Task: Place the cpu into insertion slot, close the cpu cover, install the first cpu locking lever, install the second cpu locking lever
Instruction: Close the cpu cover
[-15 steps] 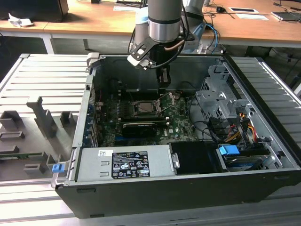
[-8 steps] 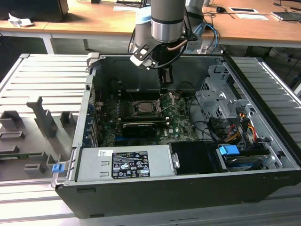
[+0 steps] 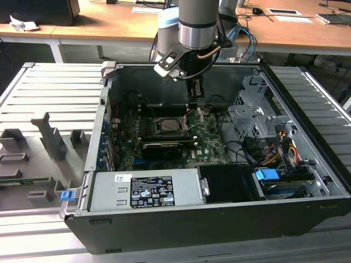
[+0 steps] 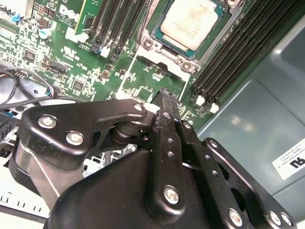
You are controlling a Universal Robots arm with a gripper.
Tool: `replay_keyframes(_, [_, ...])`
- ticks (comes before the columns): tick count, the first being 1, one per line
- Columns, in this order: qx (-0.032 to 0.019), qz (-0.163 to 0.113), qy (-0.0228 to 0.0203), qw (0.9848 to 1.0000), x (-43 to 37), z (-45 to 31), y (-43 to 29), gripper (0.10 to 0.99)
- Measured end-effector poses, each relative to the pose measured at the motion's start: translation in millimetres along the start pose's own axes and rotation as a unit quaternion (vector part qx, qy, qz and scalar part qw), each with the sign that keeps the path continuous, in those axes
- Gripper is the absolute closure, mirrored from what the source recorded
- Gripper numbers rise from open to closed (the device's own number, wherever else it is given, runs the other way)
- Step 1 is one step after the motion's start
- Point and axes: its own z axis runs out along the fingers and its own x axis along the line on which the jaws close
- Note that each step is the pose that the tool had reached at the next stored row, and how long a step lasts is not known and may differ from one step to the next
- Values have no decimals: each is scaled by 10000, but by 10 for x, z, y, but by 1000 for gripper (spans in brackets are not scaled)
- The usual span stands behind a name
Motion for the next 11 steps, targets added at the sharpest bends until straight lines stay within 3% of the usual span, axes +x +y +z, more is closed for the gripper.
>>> replay_keyframes(11, [0,0,0,10000,0,6,74,980])
